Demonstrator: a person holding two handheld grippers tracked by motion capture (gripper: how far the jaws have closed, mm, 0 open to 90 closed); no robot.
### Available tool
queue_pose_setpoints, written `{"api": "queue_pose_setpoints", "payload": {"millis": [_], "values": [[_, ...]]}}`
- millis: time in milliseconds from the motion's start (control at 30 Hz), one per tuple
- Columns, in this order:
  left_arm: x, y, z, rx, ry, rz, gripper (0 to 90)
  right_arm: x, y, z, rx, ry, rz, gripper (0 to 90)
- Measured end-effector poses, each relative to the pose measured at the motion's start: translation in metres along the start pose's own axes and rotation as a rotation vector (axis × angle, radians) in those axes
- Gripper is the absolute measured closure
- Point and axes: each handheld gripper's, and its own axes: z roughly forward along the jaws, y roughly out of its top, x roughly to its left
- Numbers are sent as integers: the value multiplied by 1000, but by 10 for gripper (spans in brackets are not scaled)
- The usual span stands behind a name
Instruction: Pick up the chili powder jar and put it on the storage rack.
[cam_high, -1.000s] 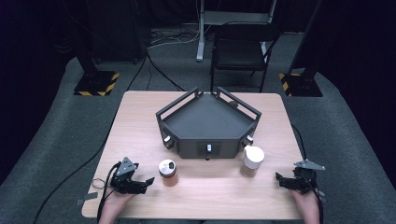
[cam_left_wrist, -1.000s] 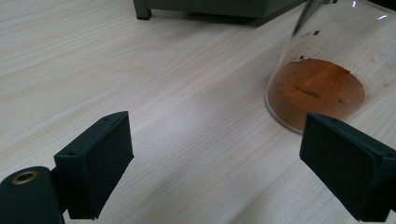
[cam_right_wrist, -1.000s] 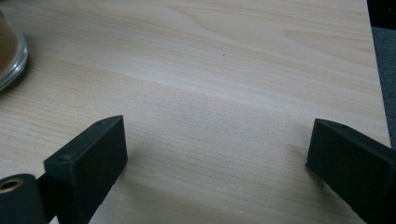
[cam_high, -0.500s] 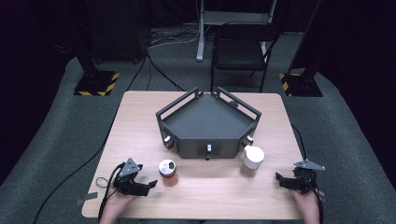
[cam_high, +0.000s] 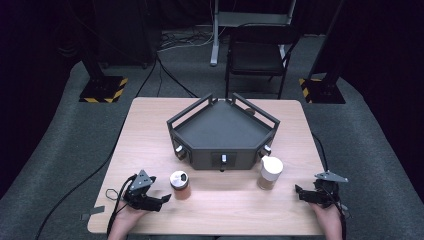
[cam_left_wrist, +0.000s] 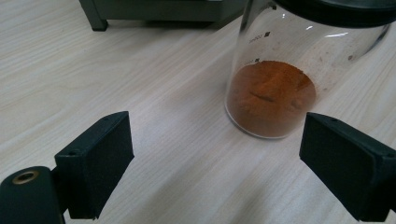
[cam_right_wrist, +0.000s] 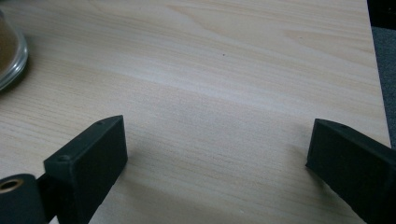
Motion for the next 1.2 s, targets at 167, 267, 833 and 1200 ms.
{"api": "queue_pose_setpoints", "payload": {"millis": [167, 267, 833, 1200], "values": [[-2, 2, 2, -6, -13, 6, 94, 0, 0, 0, 0, 0, 0, 38], [-4, 3, 4, -9, -21, 12, 94, 0, 0, 0, 0, 0, 0, 38], [-12, 9, 14, 3, -33, 25, 94, 0, 0, 0, 0, 0, 0, 38], [-17, 9, 17, -3, -22, 21, 95, 0, 0, 0, 0, 0, 0, 38]]}}
